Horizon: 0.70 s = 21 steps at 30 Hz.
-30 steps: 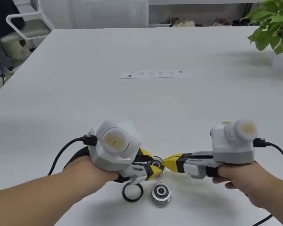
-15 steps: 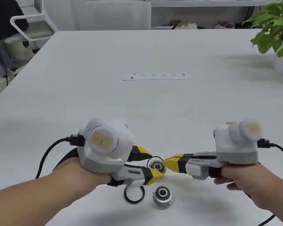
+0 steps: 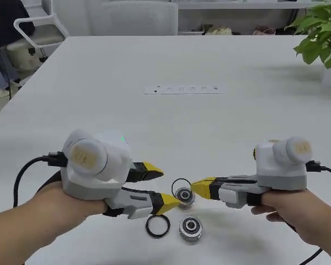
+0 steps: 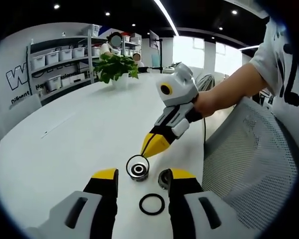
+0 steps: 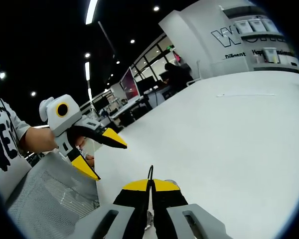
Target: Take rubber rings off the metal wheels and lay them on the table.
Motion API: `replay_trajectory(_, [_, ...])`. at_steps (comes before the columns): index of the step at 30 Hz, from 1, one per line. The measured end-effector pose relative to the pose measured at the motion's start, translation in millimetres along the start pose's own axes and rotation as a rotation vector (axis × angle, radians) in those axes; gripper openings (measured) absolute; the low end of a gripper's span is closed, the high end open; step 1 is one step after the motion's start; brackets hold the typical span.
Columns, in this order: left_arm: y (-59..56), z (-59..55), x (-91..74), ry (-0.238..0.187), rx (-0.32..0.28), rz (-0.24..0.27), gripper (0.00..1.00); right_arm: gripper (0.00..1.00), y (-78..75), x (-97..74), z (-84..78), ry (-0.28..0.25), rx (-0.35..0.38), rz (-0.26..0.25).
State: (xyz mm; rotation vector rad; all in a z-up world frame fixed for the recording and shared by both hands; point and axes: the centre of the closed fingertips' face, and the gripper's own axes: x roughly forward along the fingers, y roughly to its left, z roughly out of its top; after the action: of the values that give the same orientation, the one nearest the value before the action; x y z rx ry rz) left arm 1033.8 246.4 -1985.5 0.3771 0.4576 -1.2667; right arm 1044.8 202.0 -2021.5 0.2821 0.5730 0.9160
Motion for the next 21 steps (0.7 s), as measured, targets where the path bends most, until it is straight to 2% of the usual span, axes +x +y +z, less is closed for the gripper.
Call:
replay_trajectory(6, [3.2, 0.8, -17.7, -0.025, -0.037, 0.021, 0.39, 0.0, 8.2, 3.4, 1.5, 0.007, -0.008, 0.023])
replay_trajectory(10, [1.5, 0.4, -27.2, -0.031, -0.038, 0.031, 0.43, 0.0, 12.3, 4.5, 1.8, 0.012, -0.011, 0.033])
replay_trajectory(14, [1.9, -2.6, -35.6, -0.038, -0.048, 0.043, 0.47, 0.0, 15.5, 5.6, 1.5, 0.019, -0.013, 0.044])
replay_trajectory(21, [1.5, -13.6, -50.2, -0.026, -0.051, 0.062, 0.49, 0.0, 22.7, 8.9, -1.5, 0.039, -0.017, 0.067])
